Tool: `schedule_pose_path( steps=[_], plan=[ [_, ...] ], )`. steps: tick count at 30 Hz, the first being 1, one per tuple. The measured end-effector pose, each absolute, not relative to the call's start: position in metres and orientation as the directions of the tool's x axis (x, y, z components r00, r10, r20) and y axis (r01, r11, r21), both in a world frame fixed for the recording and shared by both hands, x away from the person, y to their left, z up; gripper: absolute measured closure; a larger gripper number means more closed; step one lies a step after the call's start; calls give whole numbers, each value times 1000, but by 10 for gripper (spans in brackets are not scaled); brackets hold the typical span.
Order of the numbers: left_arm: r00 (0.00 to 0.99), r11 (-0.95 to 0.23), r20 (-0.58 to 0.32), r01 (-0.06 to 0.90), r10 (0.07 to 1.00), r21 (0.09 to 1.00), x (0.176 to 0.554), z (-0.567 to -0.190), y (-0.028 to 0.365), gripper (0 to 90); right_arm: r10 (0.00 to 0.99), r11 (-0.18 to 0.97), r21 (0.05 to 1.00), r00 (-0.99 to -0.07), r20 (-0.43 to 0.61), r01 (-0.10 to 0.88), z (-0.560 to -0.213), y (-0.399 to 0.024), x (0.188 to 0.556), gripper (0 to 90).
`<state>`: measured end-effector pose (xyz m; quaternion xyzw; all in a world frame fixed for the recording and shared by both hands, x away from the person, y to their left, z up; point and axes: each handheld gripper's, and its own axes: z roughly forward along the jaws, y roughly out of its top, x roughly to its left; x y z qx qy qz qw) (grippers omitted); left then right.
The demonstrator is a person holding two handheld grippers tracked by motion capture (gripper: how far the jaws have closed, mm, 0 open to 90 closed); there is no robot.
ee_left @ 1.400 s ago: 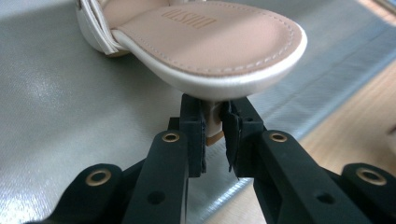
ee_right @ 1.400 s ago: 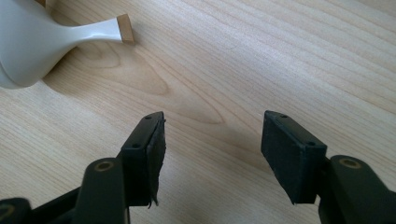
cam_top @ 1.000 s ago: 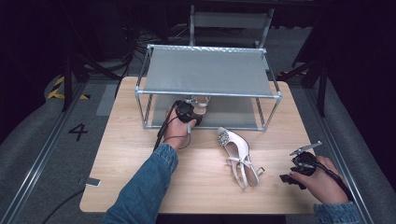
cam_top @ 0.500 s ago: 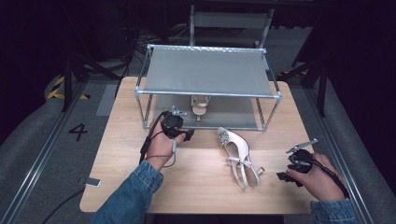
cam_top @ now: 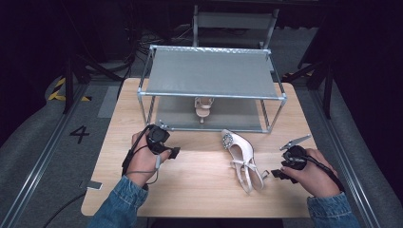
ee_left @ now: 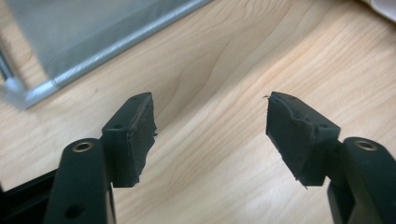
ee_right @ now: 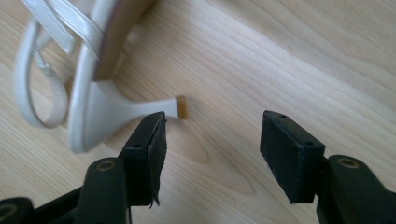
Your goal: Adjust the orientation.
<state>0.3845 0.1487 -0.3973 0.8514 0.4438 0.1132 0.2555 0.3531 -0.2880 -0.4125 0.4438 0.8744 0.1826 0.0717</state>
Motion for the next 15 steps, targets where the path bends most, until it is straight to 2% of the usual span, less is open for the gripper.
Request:
schedule_pose_path(
  steps=[9,15],
  plan=[
    [543,-462,-18,731,840,503,375,-404,174,300,743,573,431,-664,84,697,-399,-262,356,420],
    [511,-441,-3,746,860,499,372,-405,186,298,714,601,448,-697,73,662,-393,-245,357,421]
  ],
)
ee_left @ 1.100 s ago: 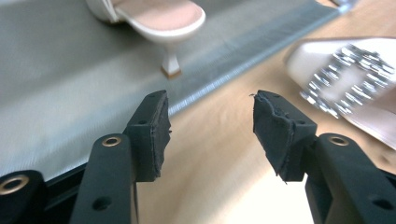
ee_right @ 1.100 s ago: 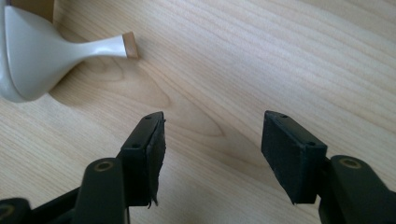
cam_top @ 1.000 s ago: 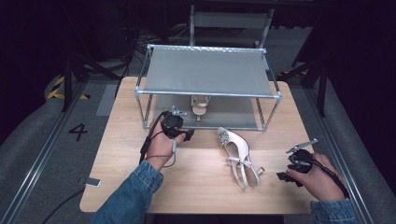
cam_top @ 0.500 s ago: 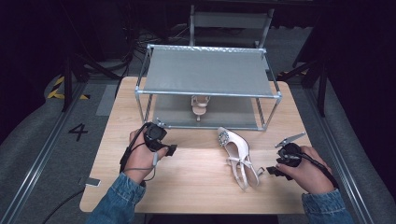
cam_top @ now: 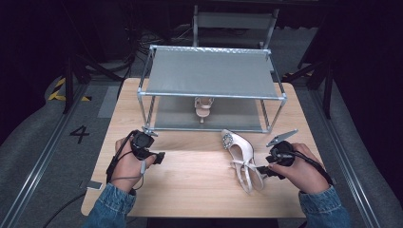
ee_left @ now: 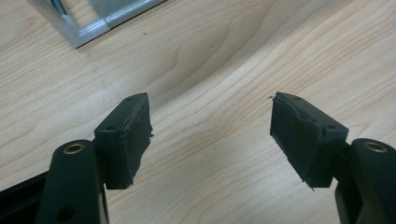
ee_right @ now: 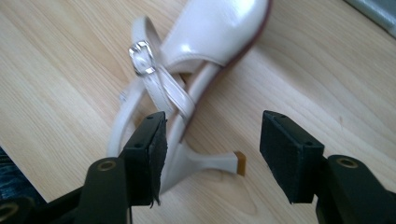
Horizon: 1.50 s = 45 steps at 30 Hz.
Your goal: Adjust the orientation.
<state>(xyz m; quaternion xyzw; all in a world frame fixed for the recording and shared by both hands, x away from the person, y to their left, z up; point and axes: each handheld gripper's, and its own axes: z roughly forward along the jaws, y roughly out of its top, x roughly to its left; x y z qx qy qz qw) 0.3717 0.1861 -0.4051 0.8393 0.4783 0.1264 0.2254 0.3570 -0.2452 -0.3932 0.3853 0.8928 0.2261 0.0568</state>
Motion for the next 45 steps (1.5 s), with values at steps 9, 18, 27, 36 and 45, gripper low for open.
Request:
schedule_pose_path(
  steps=[9,18,27,36,45],
  plan=[
    [501,-436,-7,760,866,483,370,-411,190,297,641,633,497,-762,93,593,-388,-219,357,455],
    [496,-433,-2,761,868,483,368,-413,191,304,595,678,492,-801,71,547,-393,-195,365,476],
    [489,-430,-4,770,872,472,363,-418,195,304,532,728,479,-845,57,491,-406,-168,375,496],
    [476,-417,-6,776,879,473,362,-419,200,304,505,773,422,-862,43,474,-428,-154,384,587],
    [492,-431,-12,774,870,464,364,-422,196,304,502,785,421,-865,-2,455,-425,-154,384,820]
  ],
)
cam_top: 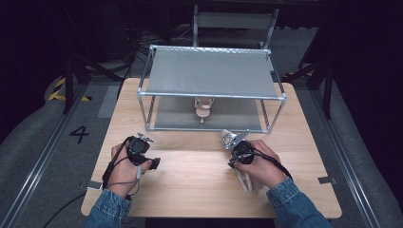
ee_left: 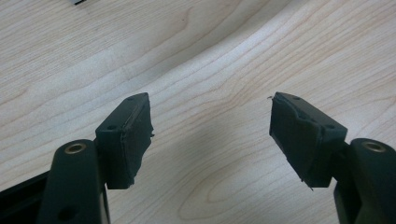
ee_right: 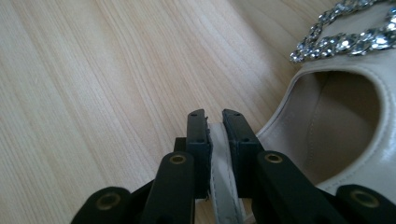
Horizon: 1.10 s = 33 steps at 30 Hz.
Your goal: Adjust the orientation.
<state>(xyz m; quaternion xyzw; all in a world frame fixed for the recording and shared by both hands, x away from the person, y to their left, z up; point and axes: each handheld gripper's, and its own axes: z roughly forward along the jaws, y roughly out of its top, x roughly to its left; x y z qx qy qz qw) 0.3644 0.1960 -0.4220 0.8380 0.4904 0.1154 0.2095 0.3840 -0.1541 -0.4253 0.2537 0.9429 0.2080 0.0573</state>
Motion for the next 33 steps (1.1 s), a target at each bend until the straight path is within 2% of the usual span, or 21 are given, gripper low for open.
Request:
schedule_pose_path(
  steps=[10,21,33],
  plan=[
    [493,-432,-16,776,870,460,367,-423,193,302,521,758,489,-852,-56,432,-400,-168,373,822],
    [526,-468,0,758,851,455,373,-425,185,300,597,683,574,-798,-81,453,-379,-205,371,821],
    [535,-479,1,755,845,447,374,-426,177,296,651,604,598,-759,12,527,-381,-235,373,820]
  ],
)
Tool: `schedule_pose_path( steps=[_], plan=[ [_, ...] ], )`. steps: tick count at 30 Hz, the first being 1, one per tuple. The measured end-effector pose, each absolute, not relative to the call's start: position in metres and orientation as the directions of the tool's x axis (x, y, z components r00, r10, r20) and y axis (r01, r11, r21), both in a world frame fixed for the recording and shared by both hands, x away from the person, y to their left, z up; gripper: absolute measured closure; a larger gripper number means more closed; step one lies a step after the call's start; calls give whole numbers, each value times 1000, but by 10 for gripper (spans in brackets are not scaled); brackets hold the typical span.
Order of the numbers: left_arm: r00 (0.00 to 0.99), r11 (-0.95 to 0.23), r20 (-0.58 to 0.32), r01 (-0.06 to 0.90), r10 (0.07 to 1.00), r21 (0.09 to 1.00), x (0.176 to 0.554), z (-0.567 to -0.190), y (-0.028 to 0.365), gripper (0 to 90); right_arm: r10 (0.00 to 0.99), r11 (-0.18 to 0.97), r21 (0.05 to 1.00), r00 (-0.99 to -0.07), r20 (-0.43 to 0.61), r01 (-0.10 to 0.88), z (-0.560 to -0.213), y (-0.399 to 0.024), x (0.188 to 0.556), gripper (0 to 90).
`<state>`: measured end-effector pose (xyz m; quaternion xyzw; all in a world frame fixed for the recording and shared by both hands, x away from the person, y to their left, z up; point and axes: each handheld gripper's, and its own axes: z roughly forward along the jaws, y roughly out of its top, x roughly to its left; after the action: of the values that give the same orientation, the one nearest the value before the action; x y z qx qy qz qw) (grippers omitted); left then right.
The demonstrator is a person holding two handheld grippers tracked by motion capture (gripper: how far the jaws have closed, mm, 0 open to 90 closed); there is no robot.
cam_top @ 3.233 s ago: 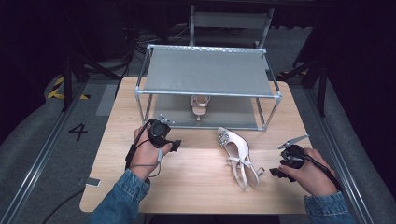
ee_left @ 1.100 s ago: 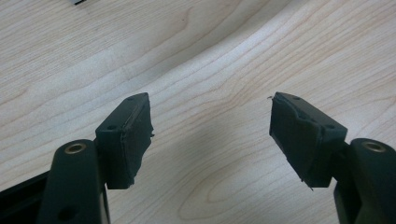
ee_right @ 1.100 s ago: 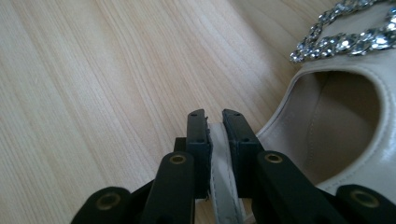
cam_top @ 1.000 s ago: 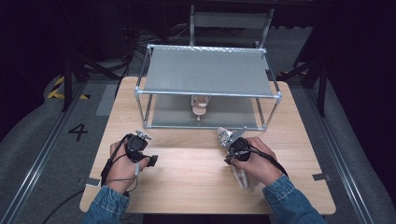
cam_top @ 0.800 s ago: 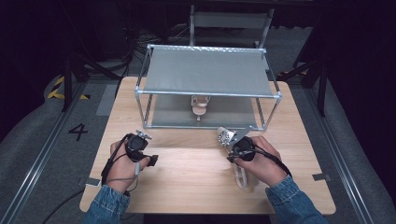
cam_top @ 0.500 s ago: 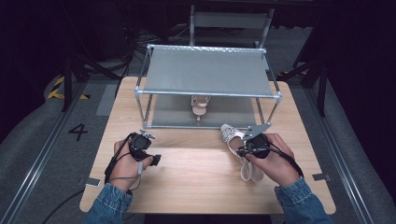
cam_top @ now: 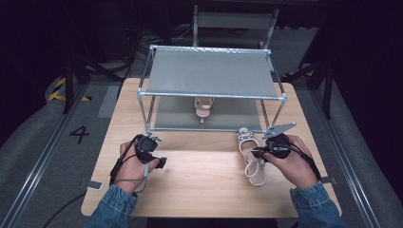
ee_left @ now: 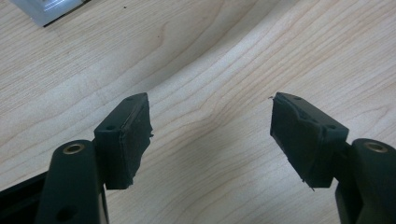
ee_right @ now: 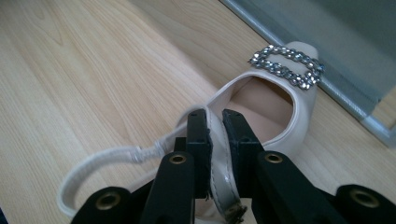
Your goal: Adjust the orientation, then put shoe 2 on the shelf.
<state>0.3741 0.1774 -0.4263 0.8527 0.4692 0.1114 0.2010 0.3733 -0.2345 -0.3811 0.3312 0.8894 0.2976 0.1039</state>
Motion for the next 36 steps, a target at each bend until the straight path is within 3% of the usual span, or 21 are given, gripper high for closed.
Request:
schedule_pose_path(
  steps=[10,14,17,22,28,36],
  plan=[
    [553,-499,9,745,833,443,379,-428,176,293,699,601,547,-715,-6,583,-392,-243,376,810],
    [555,-501,6,746,832,438,380,-430,174,290,712,598,540,-702,-19,592,-392,-244,375,740],
    [553,-498,1,748,833,439,380,-429,174,289,730,573,562,-683,-21,596,-388,-246,374,609],
    [548,-493,-6,756,836,430,380,-431,175,288,762,519,604,-648,-5,605,-380,-247,371,521],
    [555,-503,4,749,832,431,380,-431,174,286,786,475,643,-619,-2,601,-369,-245,364,494],
    [558,-506,8,747,830,431,380,-431,175,286,794,447,618,-605,59,647,-370,-232,360,473]
  ],
)
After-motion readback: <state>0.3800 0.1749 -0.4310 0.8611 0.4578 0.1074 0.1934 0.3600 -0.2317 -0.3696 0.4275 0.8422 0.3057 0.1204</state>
